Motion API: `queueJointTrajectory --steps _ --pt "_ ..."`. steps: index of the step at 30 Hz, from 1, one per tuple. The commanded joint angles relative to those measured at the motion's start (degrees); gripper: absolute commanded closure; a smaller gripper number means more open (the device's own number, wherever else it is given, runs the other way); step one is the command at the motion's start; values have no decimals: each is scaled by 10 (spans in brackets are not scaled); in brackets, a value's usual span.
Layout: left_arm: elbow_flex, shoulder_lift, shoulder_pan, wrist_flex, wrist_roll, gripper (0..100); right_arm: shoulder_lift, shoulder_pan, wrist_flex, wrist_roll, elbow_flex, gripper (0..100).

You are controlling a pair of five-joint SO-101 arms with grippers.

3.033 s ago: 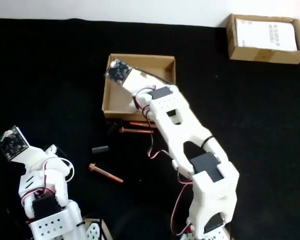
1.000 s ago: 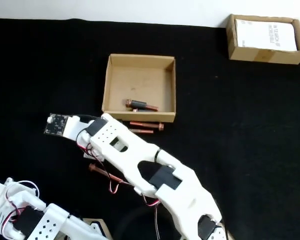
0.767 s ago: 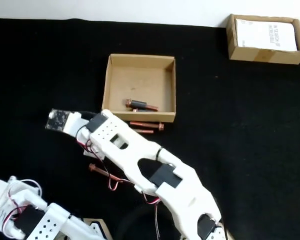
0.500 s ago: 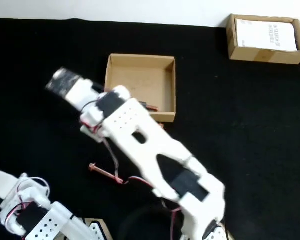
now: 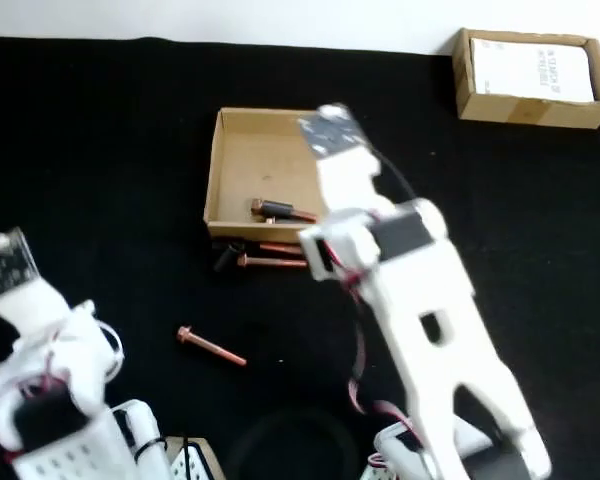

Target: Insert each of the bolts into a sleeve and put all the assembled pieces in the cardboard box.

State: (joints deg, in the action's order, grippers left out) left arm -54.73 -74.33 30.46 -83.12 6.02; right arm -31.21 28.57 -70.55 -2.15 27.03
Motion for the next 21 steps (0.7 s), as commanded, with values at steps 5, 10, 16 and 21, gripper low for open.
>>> queueJointTrajectory --steps 5,10,16,21 --pt "289 468 -113 -197 170 990 -249 -25 188 2 310 991" --pt "292 632 -175 -194 219 990 -285 -40 200 4 364 991" --pt "351 750 -217 -194 229 987 -298 -75 200 4 373 991" --pt "387 822 -256 -193 229 986 -298 -74 200 4 373 991"
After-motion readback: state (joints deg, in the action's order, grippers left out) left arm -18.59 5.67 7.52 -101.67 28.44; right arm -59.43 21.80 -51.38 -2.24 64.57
